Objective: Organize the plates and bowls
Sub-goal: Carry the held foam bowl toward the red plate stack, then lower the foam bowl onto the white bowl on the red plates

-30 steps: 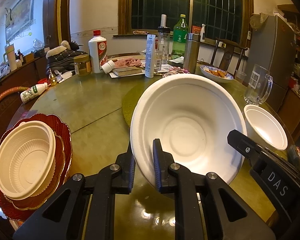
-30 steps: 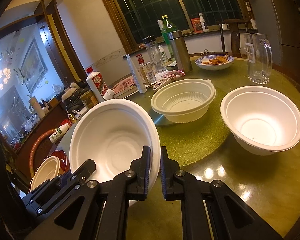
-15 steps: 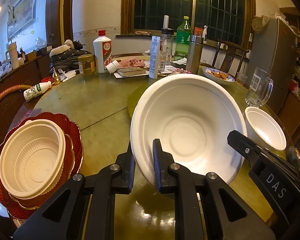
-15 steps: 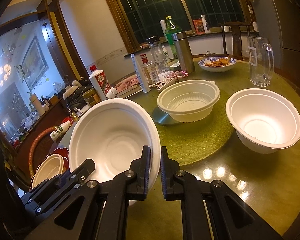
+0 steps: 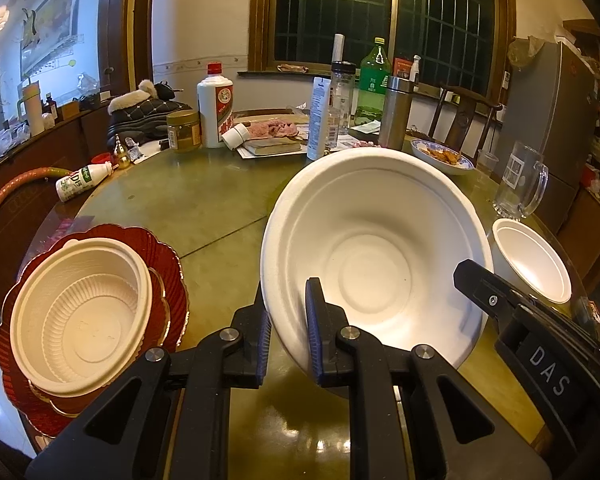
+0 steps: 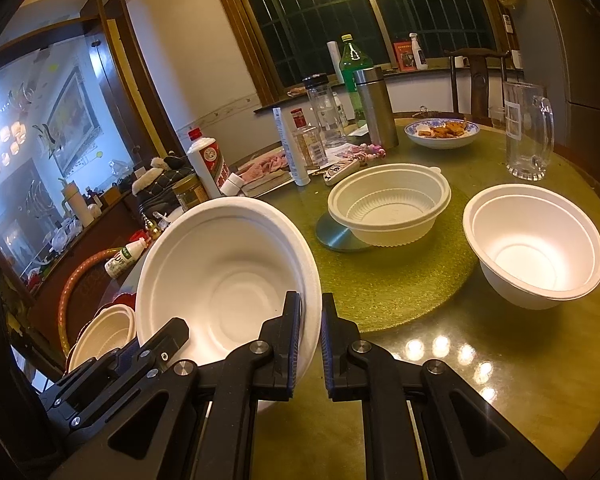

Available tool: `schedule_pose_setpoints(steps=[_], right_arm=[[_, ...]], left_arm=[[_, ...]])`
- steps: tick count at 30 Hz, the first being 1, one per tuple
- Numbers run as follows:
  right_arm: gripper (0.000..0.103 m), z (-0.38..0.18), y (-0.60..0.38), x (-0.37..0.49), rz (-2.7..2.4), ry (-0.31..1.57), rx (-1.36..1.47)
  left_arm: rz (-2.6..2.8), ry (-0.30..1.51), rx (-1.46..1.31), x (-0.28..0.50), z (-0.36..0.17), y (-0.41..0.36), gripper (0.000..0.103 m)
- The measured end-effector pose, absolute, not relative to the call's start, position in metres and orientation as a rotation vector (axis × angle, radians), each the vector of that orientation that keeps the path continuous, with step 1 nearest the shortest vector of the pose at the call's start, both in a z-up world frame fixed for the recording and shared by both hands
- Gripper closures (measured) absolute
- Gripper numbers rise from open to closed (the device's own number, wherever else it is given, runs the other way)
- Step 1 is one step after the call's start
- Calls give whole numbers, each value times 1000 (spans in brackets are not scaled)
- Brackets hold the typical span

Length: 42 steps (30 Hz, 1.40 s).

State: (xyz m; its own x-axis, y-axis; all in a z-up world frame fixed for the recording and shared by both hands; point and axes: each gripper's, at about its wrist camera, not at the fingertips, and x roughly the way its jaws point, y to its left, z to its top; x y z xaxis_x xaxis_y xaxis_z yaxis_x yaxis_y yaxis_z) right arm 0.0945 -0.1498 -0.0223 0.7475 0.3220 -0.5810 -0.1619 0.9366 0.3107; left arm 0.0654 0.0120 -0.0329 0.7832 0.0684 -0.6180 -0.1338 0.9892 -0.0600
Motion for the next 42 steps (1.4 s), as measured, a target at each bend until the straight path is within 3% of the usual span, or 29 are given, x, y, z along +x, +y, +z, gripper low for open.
schedule_pose_setpoints(steps=[29,42], right_arm=[[93,5,-114,77,331,637,200],[93,22,-45,77,496,668,150]], left_arm=[[163,627,-134,41,-8,41,89],[258,625,-209,19,6,110,89]])
